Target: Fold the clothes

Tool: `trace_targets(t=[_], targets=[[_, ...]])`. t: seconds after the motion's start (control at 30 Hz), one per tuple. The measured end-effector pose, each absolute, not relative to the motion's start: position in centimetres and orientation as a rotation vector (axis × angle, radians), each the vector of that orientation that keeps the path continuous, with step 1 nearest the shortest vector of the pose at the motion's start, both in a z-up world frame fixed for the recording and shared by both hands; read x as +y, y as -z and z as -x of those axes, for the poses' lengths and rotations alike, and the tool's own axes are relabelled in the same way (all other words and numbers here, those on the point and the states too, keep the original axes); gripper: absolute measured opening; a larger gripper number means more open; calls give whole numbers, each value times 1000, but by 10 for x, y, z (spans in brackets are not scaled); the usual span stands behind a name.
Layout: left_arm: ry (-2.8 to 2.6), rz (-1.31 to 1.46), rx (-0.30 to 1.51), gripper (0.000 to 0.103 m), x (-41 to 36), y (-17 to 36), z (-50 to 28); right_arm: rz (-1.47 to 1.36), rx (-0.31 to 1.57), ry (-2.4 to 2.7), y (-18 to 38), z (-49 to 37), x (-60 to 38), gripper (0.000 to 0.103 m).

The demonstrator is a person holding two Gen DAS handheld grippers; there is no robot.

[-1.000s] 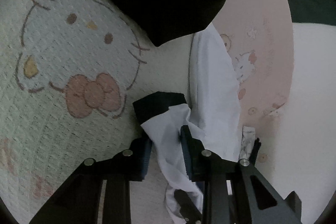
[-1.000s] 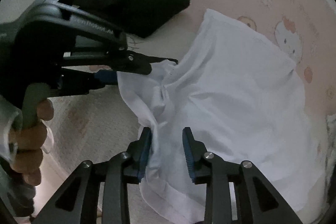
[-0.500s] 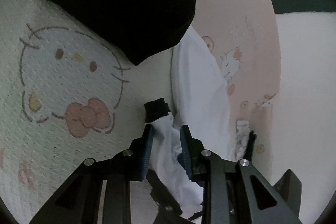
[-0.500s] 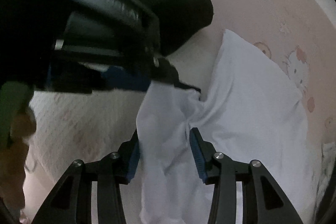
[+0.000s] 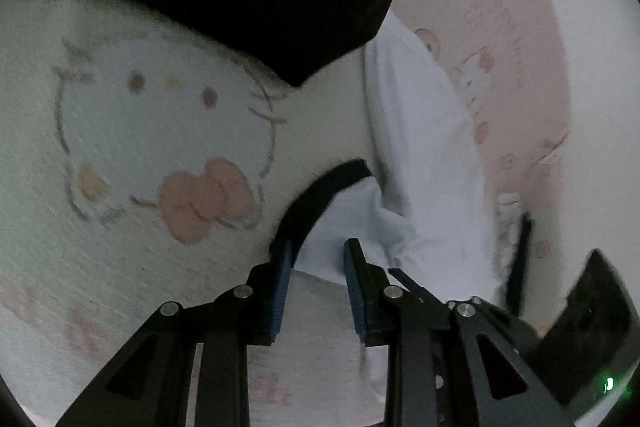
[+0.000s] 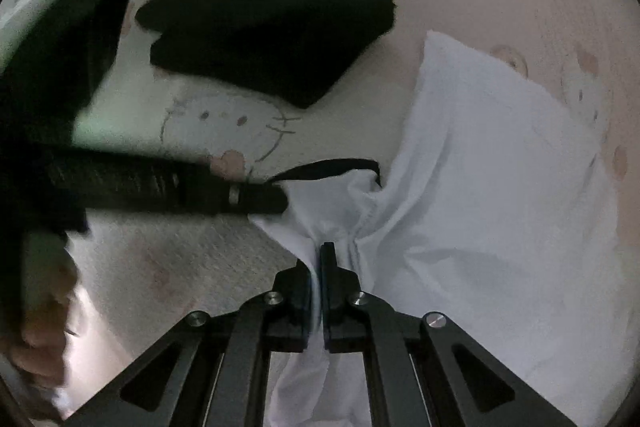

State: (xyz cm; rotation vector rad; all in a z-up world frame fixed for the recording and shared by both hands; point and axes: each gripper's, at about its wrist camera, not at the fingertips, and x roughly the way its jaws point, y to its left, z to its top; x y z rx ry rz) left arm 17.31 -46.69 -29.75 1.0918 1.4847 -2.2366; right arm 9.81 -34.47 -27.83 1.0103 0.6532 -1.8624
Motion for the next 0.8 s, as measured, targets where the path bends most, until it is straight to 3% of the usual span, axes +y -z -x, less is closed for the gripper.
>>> trace_targets(t=[0.17, 0.5, 0.6, 0.73, 0.8], targets=[[2145, -1081, 1689, 24, -471, 306, -180, -1061, 574, 1870, 279, -70, -338, 0], [2024, -1198, 1724, 26, -443, 299, -188, -1221, 326, 1837, 278, -30, -314, 0], [1973, -1112, 1819, 36, -439, 305, -195, -1243, 302, 1826, 280, -26, -313, 0], [1958, -896, 1997, 81, -435, 313, -200, -1266, 290, 1812, 283, -26, -313, 0], [1962, -867, 2017, 85, -435, 313, -200, -1279, 283, 1806, 285, -26, -313, 0]])
